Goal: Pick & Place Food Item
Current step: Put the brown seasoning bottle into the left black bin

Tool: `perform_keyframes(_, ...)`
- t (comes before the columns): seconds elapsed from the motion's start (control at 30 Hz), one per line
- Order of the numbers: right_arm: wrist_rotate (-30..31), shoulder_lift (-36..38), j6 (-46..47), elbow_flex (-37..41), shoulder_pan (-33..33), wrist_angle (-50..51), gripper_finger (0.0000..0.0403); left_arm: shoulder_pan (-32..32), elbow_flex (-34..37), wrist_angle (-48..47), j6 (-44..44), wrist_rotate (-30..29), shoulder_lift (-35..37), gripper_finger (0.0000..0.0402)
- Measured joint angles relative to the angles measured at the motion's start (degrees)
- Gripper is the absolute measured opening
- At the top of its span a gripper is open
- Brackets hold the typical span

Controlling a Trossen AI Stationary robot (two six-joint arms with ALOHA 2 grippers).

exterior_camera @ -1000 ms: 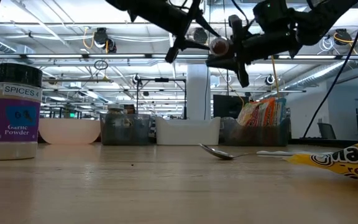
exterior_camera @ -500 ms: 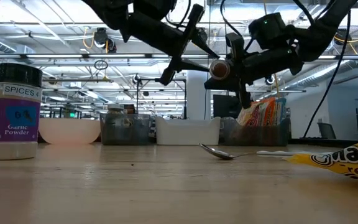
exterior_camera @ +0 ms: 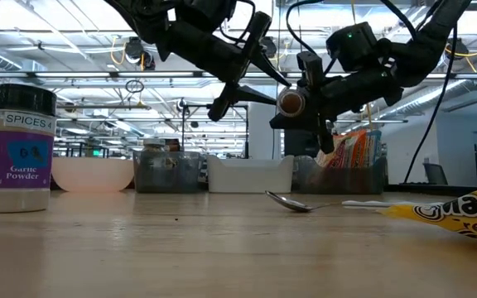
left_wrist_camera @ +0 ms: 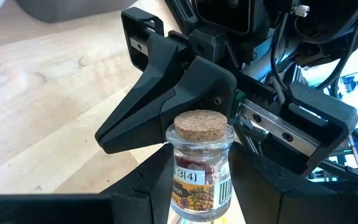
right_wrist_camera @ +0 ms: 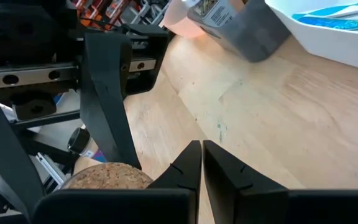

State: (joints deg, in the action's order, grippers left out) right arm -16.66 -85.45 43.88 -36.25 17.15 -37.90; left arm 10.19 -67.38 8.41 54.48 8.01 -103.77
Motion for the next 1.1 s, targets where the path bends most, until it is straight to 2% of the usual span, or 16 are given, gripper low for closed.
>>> perform_keyframes(0.33, -0.63, 0.06, 0.41, 0.00, 0.00, -0.47, 0.0010, -0.32, 0.05, 0.81, 1.53, 0.05, -0.02, 0.0159)
perform_keyframes(0.63, -1.16, 0.13, 0.72, -0.21, -0.09, -3.32, 0.0002, -0.32, -0.13, 4.35, 2.88, 0.66, -1.34, 0.0230)
perform_keyframes(0.77, -1.28, 0.13, 0.43, -0.20, 0.38, -1.54, 0.0002, -0.18, -0.07, 6.66, 4.22, 2.31, -2.94, 0.0243)
perform_keyframes(0.87, -1.99, 0.37, 0.69, -0.18, 0.44, -4.69, 0.0001, -0.25, -0.12, 8.38, 3.57, 2.62, -4.12, 0.0231)
perform_keyframes(1.0, -2.44, 0.47, 2.11, 0.81, 0.31, -8.51, 0.0001, -0.04, 0.21, 9.12, 2.36, 1.54, -4.99, 0.0189)
perform_keyframes(1.1, -2.20, 0.44, 2.22, 1.21, 0.35, -8.90, 0.0001, 0.35, 0.14, 10.03, 2.16, 3.94, -5.01, 0.0162)
